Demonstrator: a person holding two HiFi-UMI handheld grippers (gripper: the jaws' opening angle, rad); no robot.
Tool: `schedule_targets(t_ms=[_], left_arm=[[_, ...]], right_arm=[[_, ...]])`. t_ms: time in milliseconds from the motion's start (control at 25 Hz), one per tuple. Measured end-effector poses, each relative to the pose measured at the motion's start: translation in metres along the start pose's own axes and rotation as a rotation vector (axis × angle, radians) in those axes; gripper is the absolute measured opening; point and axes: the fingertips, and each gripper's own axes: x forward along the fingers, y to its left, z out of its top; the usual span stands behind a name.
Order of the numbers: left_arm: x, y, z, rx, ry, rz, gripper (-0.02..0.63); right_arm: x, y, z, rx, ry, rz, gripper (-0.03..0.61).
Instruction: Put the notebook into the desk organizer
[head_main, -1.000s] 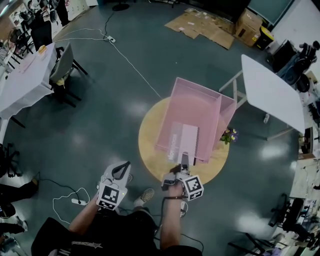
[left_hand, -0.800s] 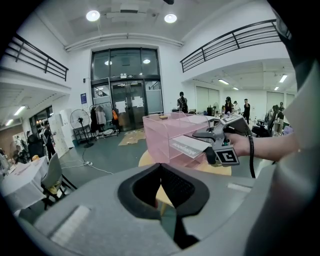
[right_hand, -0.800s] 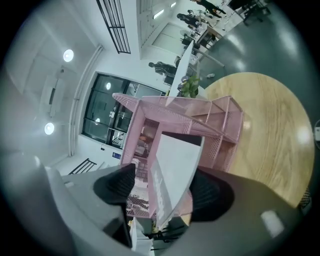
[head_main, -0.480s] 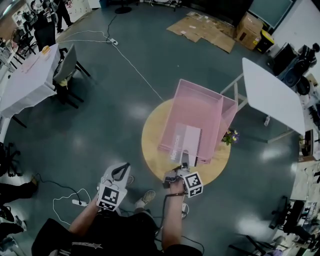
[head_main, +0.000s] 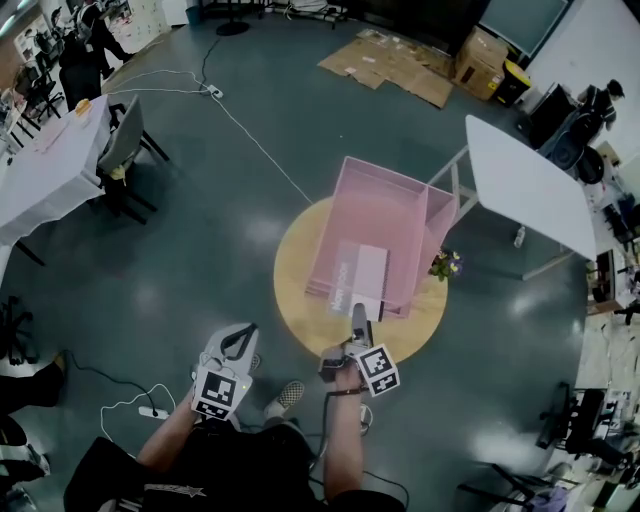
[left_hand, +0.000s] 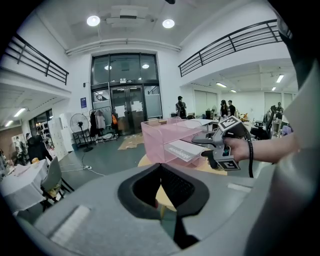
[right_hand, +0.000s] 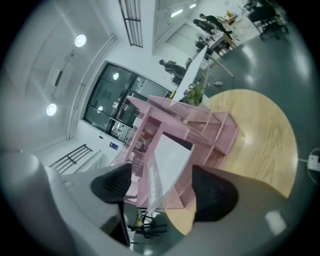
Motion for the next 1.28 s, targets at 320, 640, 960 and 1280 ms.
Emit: schedule_targets(t_ms=[320, 640, 960, 1280], left_arm=[[-0.006, -0.023, 0.036, 0.018, -0.104, -0.027, 0.011], [-0.013, -0.047, 0.08, 0.041, -0.24, -0.075, 0.011], [-0.024, -0.082, 0.112, 0.038, -0.324, -0.137, 0.011], [-0.035, -0.117, 0.119, 0.044, -0.362, -0.208, 0.011]], right_arm=[[-0.057, 0.041, 0.018, -0.359, -0.013, 0.053, 0.373], [-0.127, 0.089, 0.038, -0.652, -0.108, 0.115, 0.373], [-0.196, 0.117, 0.035, -1.055, -0.173, 0.098, 0.373], [-0.241, 0.109, 0.027, -1.137, -0.217, 0.072, 0.357]])
